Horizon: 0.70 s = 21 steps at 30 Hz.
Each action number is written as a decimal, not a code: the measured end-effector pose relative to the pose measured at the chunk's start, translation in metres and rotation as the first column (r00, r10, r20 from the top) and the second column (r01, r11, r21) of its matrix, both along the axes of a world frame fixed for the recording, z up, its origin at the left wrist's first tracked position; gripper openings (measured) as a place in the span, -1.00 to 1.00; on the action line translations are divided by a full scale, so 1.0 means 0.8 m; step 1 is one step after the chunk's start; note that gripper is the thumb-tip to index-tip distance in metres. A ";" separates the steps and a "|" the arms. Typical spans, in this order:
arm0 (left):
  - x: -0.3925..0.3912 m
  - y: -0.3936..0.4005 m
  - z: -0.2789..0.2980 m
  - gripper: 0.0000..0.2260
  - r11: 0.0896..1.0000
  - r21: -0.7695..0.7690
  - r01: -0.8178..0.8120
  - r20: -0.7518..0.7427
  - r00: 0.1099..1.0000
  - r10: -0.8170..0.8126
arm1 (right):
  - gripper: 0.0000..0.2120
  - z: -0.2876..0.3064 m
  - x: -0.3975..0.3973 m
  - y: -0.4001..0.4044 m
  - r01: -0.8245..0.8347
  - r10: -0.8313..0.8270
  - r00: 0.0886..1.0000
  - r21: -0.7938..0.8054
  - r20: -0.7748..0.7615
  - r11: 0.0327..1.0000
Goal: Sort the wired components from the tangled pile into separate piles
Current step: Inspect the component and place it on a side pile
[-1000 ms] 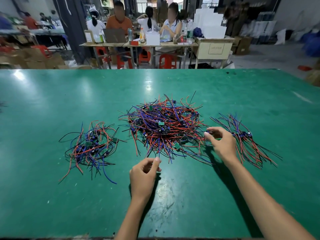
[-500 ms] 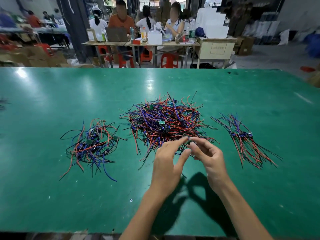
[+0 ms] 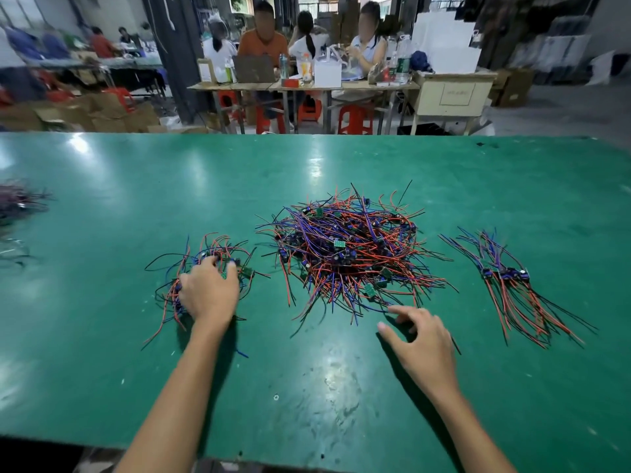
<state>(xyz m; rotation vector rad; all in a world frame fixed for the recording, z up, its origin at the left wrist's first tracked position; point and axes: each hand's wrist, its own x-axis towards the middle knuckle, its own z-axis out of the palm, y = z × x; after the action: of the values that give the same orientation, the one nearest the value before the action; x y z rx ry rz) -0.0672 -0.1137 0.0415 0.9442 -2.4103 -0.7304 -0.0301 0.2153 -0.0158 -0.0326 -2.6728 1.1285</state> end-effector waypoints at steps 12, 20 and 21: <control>-0.047 0.074 -0.020 -0.61 0.903 -0.250 0.349 0.453 0.866 -0.209 | -0.85 0.002 -0.001 0.003 -0.036 0.036 0.999 -0.010 0.007 0.999; -0.012 0.083 -0.013 -0.72 0.954 -0.092 0.285 0.503 0.840 -0.203 | -0.87 0.011 0.006 0.004 -0.034 0.034 0.999 -0.076 -0.011 0.997; -0.005 0.083 -0.010 -0.70 0.961 0.001 0.278 0.482 0.842 -0.244 | -0.88 0.013 0.007 0.003 -0.030 0.029 1.000 -0.070 -0.011 0.997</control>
<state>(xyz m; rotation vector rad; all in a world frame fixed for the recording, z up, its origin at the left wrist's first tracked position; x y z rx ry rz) -0.0714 -0.0475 0.0335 0.8508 -3.0269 -0.5422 -0.0242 0.2175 -0.0051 0.0004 -2.6322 1.2284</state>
